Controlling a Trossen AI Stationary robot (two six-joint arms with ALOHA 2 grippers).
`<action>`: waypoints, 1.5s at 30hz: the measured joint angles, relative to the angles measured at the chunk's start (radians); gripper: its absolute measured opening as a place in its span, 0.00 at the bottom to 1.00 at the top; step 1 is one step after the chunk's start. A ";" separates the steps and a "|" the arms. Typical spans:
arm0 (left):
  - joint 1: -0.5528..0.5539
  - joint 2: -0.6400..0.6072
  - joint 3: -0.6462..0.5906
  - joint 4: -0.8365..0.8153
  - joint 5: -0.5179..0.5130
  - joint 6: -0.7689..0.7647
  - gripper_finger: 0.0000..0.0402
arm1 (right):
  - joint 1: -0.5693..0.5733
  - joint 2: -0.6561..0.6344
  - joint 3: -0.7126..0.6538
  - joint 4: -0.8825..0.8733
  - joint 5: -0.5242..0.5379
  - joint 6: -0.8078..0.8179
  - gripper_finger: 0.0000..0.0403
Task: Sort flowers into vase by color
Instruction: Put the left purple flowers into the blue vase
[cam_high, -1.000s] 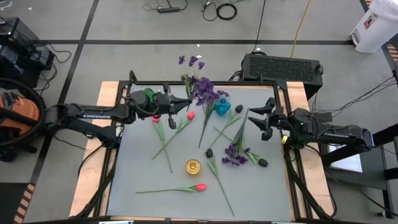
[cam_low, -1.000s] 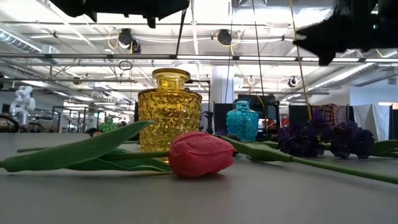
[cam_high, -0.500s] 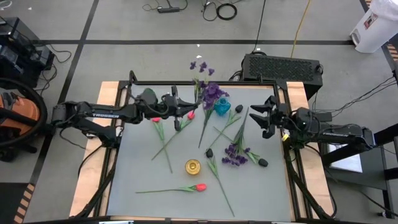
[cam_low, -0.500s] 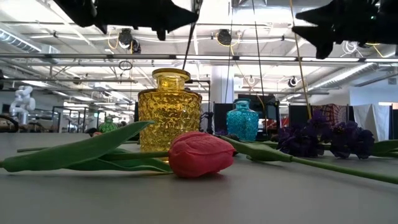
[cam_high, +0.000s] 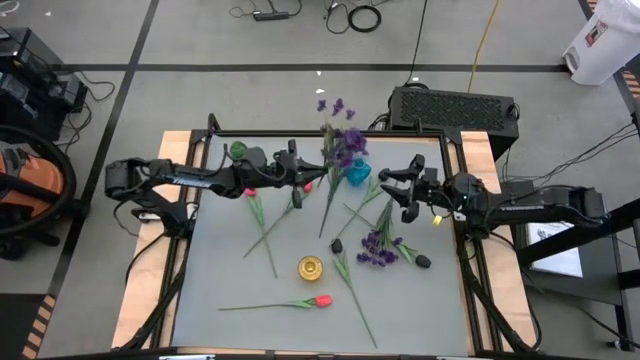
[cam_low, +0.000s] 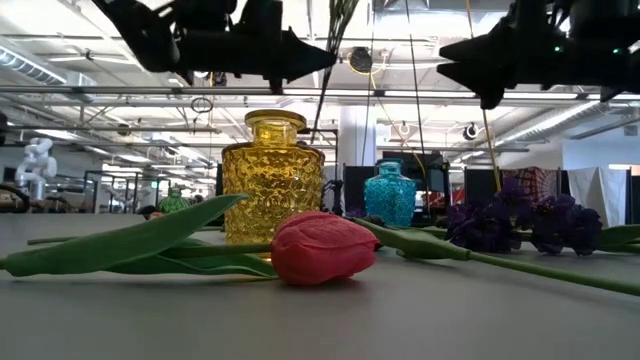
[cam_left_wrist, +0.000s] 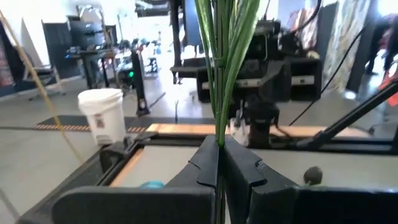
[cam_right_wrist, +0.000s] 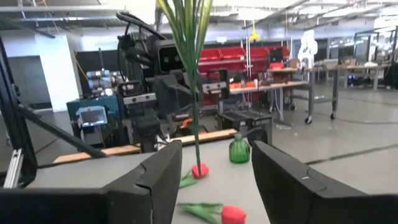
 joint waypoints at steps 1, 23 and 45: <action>0.005 0.008 0.000 0.019 0.013 -0.012 0.03 | -0.001 0.026 0.000 0.034 0.000 0.000 0.46; 0.000 0.068 0.000 0.063 0.079 -0.034 0.03 | -0.018 0.522 0.355 0.163 -0.083 0.004 0.47; -0.002 0.068 0.000 0.057 0.080 -0.033 0.03 | -0.010 0.685 0.506 0.164 -0.166 0.025 0.46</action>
